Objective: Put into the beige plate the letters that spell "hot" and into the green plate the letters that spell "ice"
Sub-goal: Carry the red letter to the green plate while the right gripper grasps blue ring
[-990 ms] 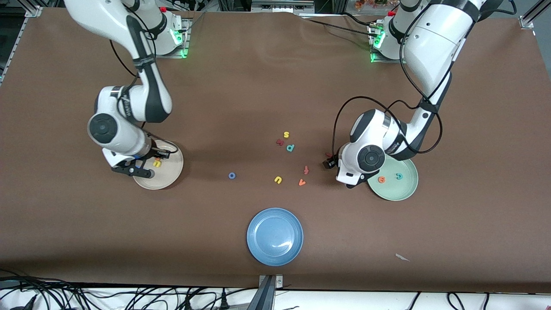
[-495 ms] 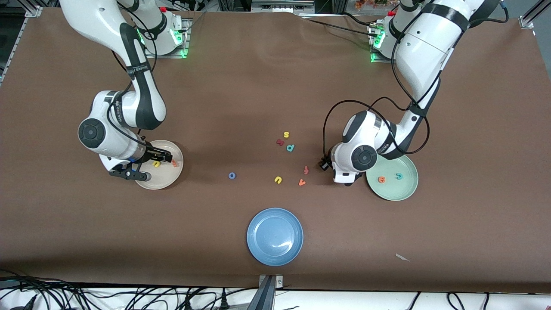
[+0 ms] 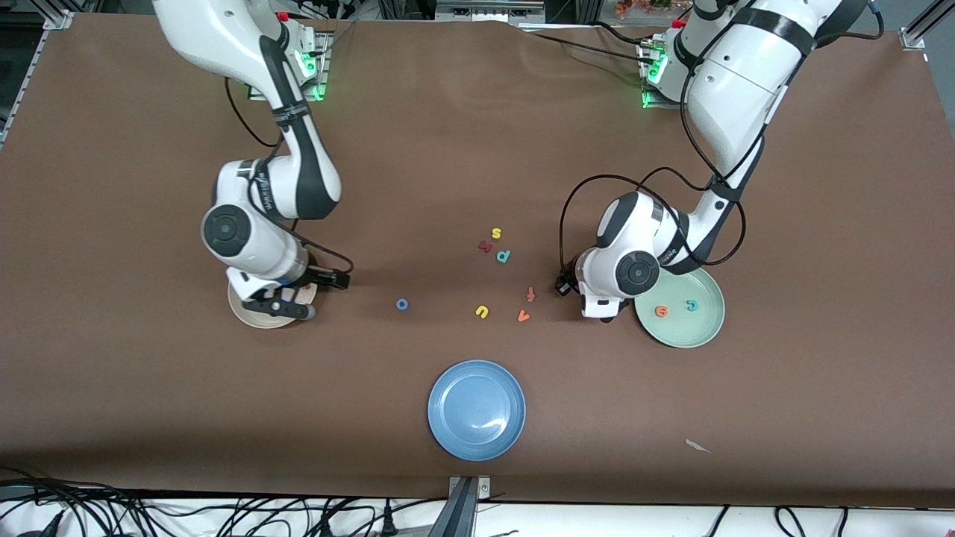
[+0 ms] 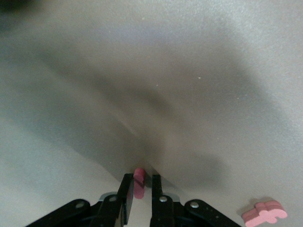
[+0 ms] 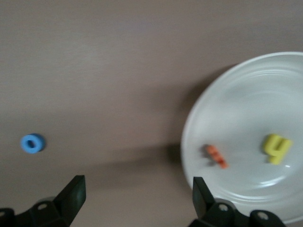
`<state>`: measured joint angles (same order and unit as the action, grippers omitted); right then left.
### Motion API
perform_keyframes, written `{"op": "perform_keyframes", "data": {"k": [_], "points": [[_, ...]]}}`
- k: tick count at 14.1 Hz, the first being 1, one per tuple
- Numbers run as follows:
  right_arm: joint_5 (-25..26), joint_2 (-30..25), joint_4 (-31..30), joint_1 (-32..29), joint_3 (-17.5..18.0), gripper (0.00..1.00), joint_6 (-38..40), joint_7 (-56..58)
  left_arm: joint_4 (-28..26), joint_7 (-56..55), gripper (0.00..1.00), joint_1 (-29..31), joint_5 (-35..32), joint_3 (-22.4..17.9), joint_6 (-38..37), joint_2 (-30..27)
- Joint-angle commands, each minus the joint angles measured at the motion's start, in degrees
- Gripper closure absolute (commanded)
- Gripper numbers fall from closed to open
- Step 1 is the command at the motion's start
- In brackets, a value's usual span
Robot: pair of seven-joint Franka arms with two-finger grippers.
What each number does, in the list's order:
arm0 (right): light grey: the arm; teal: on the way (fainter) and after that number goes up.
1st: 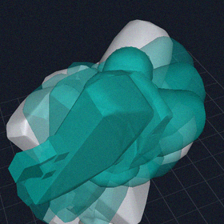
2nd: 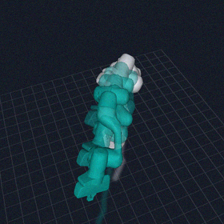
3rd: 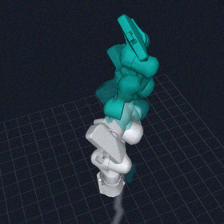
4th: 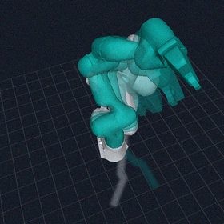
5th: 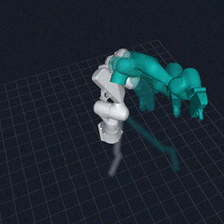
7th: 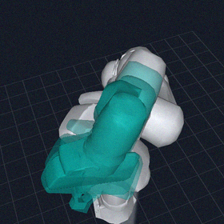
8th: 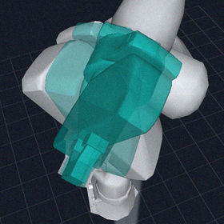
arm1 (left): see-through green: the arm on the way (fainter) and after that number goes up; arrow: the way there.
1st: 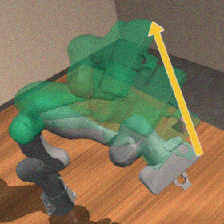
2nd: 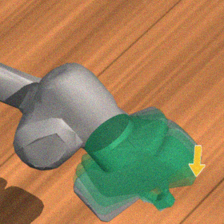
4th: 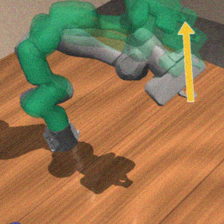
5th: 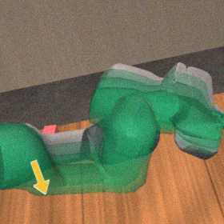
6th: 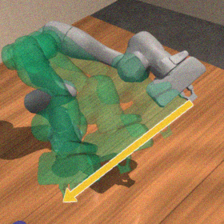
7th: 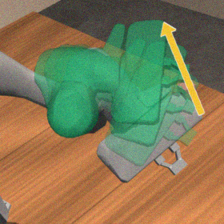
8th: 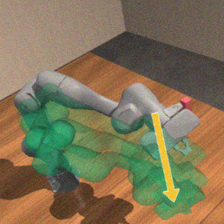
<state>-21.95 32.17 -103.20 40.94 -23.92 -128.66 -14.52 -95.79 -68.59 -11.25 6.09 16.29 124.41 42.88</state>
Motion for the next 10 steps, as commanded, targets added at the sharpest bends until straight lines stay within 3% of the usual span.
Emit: {"op": "perform_keyframes", "data": {"k": [1, 4, 8, 10], "points": [[-2.2, 3.8, 5.2, 0.4, 1.9, 0.0, 0.1, -0.2, -6.0, -0.2, 0.9, 0.3, 1.5, -0.1, 4.4, -2.1], [-2.3, 6.4, 7.7, 1.1, 3.0, 0.0, -0.5, -0.2, -6.0, 0.0, 1.0, 0.3, 1.5, 0.1, 4.0, -3.1], [-1.8, 10.0, 10.7, 4.1, 3.0, 0.0, -1.0, -2.8, -4.8, 1.2, 1.0, 0.6, 0.5, 0.1, 2.3, -5.8], [-2.1, 11.5, 12.8, 4.5, 3.1, 0.0, -1.0, -3.1, -1.5, 5.6, 1.0, 1.0, 0.4, -0.6, -2.0, -6.1]]}}
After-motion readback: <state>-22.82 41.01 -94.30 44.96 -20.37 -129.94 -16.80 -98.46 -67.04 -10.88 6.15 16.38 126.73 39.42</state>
